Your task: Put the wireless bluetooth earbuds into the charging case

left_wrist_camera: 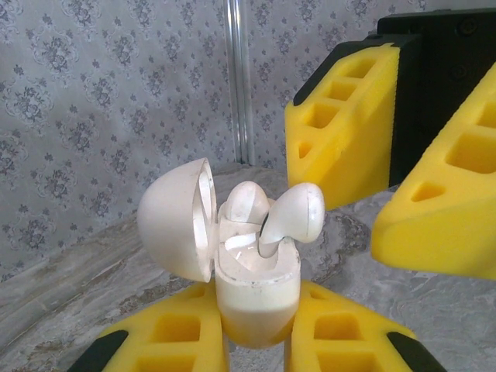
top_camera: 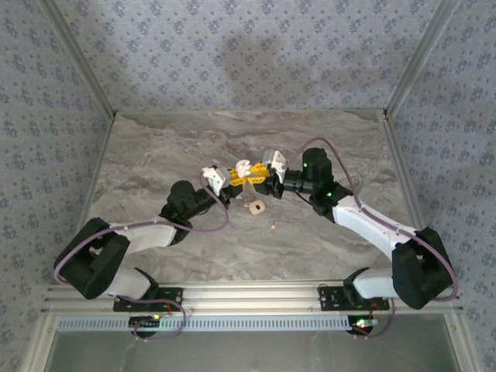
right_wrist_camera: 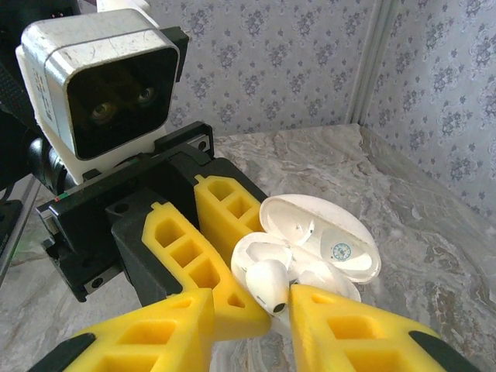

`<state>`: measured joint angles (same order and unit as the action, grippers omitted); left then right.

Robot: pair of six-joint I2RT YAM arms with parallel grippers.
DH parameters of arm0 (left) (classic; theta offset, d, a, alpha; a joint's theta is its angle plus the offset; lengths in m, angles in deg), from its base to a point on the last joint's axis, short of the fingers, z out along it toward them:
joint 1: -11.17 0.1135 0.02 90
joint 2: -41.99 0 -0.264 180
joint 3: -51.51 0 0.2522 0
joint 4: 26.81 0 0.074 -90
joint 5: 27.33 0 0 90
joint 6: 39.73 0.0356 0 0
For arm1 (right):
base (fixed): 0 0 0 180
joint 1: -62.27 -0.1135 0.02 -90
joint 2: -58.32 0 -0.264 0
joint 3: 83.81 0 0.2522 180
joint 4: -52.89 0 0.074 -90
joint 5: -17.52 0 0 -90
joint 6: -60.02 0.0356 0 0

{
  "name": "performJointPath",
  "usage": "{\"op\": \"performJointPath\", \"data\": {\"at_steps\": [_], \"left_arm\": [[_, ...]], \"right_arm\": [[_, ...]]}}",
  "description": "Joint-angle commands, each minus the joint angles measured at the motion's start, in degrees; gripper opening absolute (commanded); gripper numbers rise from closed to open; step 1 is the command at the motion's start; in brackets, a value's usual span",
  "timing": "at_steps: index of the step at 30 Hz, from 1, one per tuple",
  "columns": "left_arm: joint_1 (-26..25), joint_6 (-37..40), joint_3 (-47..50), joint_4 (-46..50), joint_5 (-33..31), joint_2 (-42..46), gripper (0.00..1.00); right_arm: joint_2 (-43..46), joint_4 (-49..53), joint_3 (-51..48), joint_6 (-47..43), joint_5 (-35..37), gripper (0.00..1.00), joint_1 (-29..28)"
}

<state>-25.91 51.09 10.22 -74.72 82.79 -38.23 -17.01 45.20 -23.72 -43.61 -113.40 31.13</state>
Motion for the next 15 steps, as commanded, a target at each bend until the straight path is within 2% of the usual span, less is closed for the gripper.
{"op": "performJointPath", "data": {"at_steps": [1,15], "left_arm": [[0.43,0.23,-0.4,-2.55,-0.16,1.84,0.18],[0.41,0.26,-0.43,-2.31,-0.19,1.92,0.18]], "right_arm": [[0.33,1.3,1.74,-0.96,-0.71,0.33,-0.41],[0.4,1.77,2.31,-1.23,-0.56,0.33,-1.62]]}}
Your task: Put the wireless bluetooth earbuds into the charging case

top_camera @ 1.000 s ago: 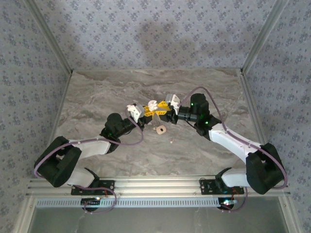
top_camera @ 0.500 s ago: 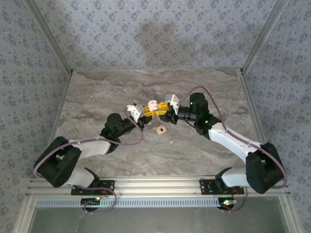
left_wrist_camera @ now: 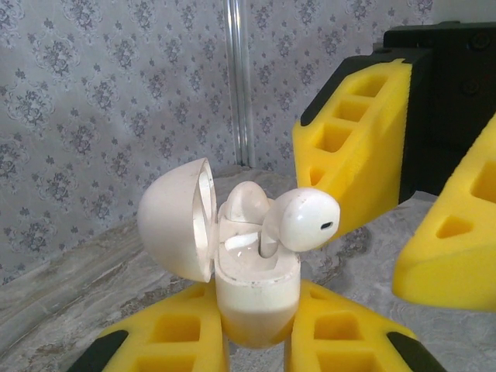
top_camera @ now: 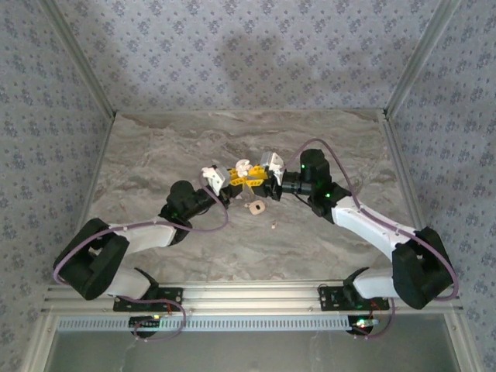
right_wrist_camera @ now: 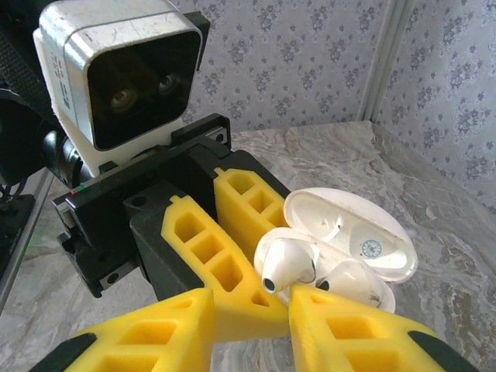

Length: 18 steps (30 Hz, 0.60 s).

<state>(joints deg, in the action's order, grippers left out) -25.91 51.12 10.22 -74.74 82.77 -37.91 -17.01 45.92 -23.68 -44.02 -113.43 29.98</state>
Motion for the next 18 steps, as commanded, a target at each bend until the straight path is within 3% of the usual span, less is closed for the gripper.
{"op": "performJointPath", "data": {"at_steps": [1,18], "left_arm": [[0.38,0.29,-0.42,-2.2,-0.15,1.59,0.18],[0.37,0.66,-0.55,-1.46,0.03,1.94,0.18]], "right_arm": [[0.36,0.96,2.39,-0.81,-0.54,0.33,-0.49],[-0.8,1.05,3.9,-1.27,0.43,0.33,-1.49]]}}
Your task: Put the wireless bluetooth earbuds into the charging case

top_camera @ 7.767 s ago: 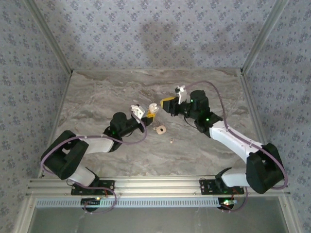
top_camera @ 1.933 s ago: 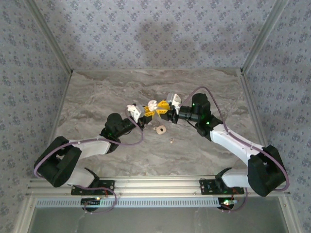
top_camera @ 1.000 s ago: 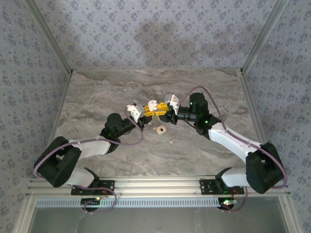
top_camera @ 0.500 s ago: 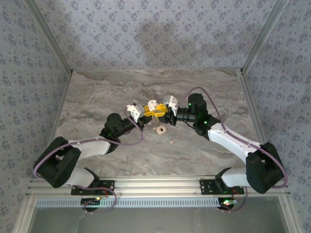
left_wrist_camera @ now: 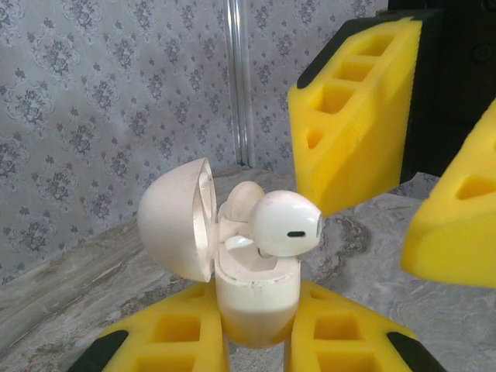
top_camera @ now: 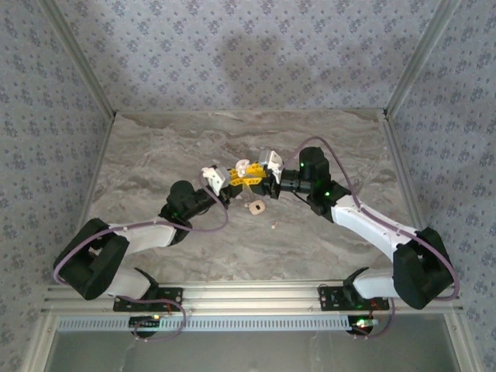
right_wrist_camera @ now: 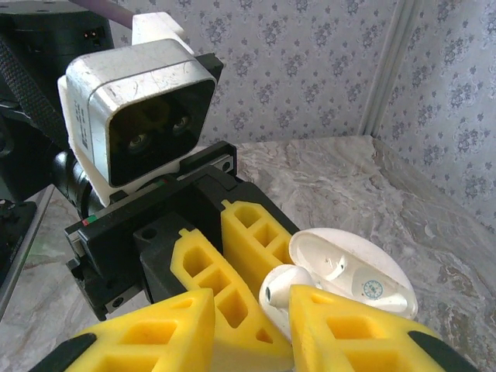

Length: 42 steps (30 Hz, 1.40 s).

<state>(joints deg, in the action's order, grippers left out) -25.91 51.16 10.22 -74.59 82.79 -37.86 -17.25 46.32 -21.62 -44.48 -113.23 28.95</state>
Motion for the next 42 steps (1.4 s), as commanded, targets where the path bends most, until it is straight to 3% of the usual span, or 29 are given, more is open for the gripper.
{"op": "performJointPath", "data": {"at_steps": [1,12,15,19,22,28,33,42], "left_arm": [[0.38,0.72,-0.53,-1.57,0.05,1.9,0.18],[0.51,1.96,-0.68,0.67,1.34,2.85,0.18],[0.59,3.18,-0.8,2.58,2.6,3.84,0.18],[0.69,7.89,-2.4,11.53,5.95,6.81,0.18],[0.59,11.53,-3.36,17.22,7.59,8.63,0.18],[0.52,18.08,-5.17,26.79,8.21,11.14,0.18],[0.52,21.84,-7.82,34.43,10.53,11.65,0.19],[0.23,23.1,-8.33,36.12,12.37,11.48,0.19]], "right_arm": [[-0.67,0.56,1.93,-0.79,0.24,0.33,-0.56],[0.68,2.27,2.44,-1.7,-0.16,0.37,-0.46],[3.35,8.04,2.88,-4.08,0.23,0.41,0.32],[6.96,24.6,7.46,-9.55,5.56,0.57,1.2],[7.88,34.96,11.28,-13.15,9.1,0.6,1.53],[9.18,40.05,13.64,-15.26,13.59,0.75,1.36],[8.74,43.67,14.91,-21.81,11.37,0.91,0.75],[2.88,47.99,19.41,-31.88,6.17,0.92,0.06]]}}
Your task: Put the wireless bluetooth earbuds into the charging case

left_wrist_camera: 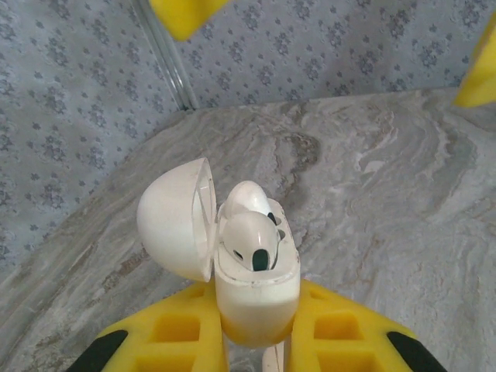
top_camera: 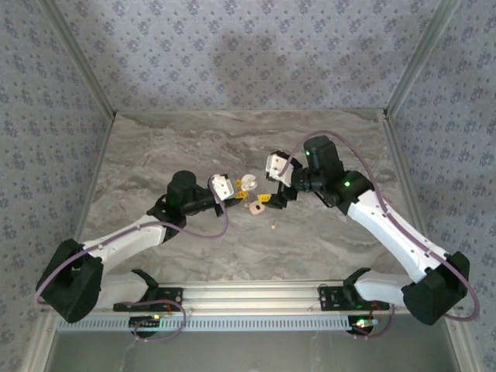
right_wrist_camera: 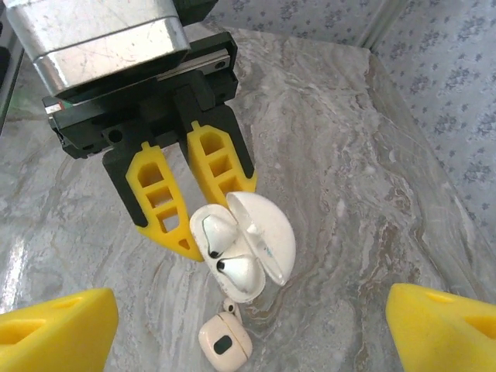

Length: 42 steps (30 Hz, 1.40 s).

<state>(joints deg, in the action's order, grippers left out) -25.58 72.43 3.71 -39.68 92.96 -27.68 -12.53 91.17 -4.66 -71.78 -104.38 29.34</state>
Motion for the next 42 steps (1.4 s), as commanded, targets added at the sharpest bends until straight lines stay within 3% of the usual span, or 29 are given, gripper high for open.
{"op": "performJointPath", "data": {"at_steps": [1,12,23,34,38,42], "left_arm": [[-0.09,1.84,-1.9,1.23,2.31,1.41,0.19],[-0.21,0.44,-1.73,-0.51,2.57,1.96,0.19],[-0.19,-0.09,-1.73,-1.23,2.59,2.26,0.19],[-0.08,-0.75,-0.97,-2.37,0.04,2.45,0.18],[-0.16,-1.14,-0.76,-2.95,0.12,2.02,0.18],[-0.08,-1.58,-0.76,-3.27,0.64,1.86,0.18]], "right_arm": [[-2.73,3.59,3.36,-5.2,-3.42,0.91,-0.41],[-8.58,6.91,6.76,-8.27,-9.89,0.87,-1.8],[-11.02,9.61,7.21,-9.22,-10.68,0.82,-3.15],[-6.96,14.83,4.88,-9.48,-12.03,0.68,-3.31],[-2.21,10.4,-0.58,-6.94,-11.51,0.67,-2.01],[4.26,-1.53,-6.96,-2.16,-13.02,0.66,2.38]]}}
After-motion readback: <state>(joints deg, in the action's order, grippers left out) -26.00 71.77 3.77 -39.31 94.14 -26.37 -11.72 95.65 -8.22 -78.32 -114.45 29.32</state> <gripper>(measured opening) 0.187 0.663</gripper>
